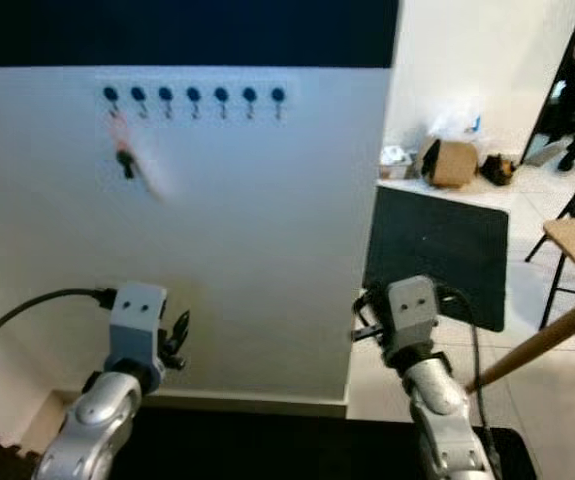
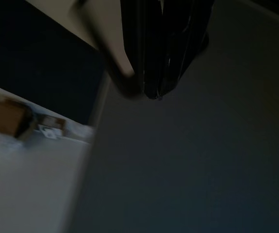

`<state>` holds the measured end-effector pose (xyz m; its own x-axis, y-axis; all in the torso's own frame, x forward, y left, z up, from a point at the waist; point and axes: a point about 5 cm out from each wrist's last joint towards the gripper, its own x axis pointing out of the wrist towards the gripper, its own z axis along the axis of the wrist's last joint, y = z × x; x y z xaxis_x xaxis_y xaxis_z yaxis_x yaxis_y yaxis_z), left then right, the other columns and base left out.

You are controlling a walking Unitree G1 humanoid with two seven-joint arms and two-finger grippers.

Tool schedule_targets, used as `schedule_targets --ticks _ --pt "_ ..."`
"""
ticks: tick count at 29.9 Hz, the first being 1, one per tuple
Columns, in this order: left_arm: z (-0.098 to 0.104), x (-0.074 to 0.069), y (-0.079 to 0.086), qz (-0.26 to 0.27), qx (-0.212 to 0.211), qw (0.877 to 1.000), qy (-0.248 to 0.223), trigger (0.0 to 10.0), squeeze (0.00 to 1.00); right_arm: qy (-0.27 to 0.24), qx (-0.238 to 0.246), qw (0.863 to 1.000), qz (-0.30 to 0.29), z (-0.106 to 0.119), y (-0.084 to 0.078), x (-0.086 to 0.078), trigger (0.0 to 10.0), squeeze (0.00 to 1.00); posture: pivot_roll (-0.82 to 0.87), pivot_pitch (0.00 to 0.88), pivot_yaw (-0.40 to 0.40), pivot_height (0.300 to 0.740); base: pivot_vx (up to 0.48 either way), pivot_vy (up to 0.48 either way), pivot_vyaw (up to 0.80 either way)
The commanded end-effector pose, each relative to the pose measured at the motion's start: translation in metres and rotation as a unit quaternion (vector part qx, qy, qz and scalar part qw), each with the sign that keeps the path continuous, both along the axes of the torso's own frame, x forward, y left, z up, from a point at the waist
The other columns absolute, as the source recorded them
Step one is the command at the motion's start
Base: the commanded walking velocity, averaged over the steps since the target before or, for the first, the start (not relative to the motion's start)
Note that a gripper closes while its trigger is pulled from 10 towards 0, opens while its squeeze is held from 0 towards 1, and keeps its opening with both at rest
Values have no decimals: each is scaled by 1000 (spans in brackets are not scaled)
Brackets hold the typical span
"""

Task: Hang keys on a hook

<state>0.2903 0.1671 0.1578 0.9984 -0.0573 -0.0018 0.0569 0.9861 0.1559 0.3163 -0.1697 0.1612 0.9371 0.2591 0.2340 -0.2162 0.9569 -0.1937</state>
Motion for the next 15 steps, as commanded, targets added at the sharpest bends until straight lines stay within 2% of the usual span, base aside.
schedule_targets --ticks 1,15 --pt "-3 -2 1 0 8 1000 7 10000 0 5 -4 1000 -3 -2 -3 -2 10000 0 35 119 56 740 0 0 0" --pt "-3 -2 1 -2 13 1000 6 10000 0 5 -3 1000 -3 -2 -2 -2 10000 0 36 121 55 740 0 0 0"
